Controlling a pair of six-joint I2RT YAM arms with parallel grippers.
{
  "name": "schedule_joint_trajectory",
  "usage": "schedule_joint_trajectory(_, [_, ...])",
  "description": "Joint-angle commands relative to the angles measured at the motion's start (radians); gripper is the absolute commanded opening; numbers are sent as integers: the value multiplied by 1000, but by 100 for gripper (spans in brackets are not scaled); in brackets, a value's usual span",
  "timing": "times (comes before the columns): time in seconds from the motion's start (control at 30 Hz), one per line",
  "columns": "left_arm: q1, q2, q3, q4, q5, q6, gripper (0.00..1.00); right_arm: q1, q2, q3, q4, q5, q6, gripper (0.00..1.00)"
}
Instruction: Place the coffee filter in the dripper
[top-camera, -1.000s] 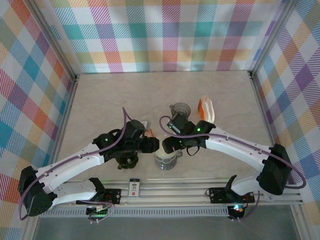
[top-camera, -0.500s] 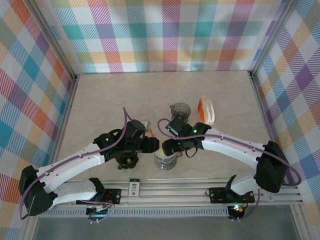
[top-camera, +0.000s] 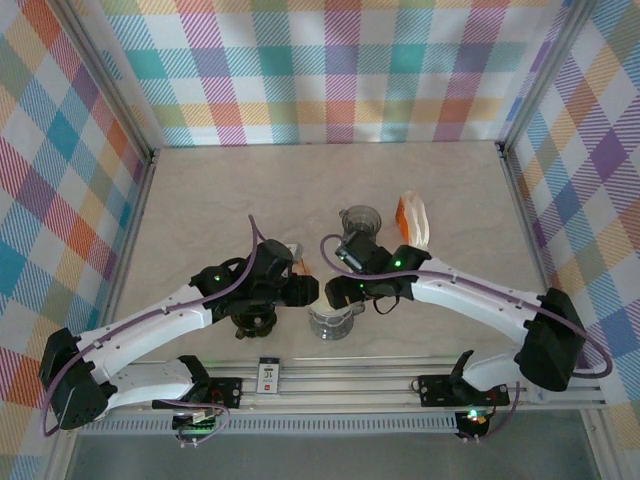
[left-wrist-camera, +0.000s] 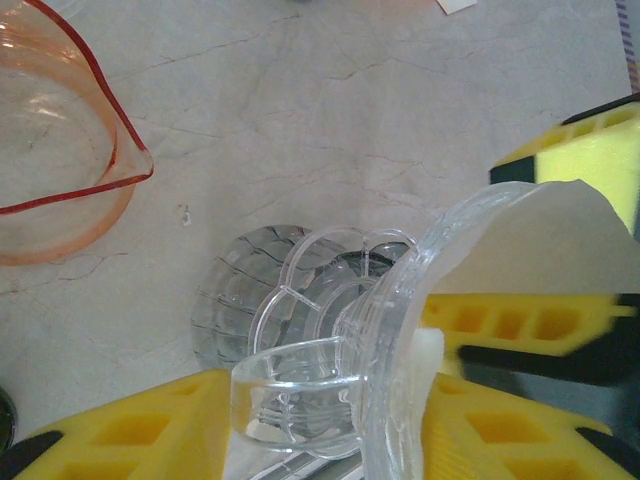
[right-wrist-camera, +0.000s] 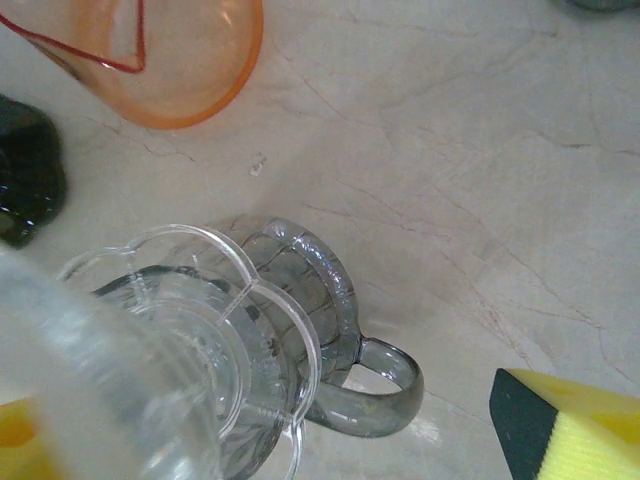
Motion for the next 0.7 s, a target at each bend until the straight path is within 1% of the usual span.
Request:
schedule_joint_trajectory(0.0, [-10,3,-13,17,7,-2,48,3,-67,-9,10,24,26,89])
schedule_joint_trajectory(0.3, [-10,-5,-8,8,-4,-4,48,1,-147,-82,2,84,83,89])
schedule_joint_trajectory(0.57, [-10,-5,1,1,-10,-3,49,1,-148,-71,38,64,72,90])
schedule_joint_trajectory(0.67, [-10,-9,8,-4,-14,-2,51,1,-168,-56,44,64,57,90])
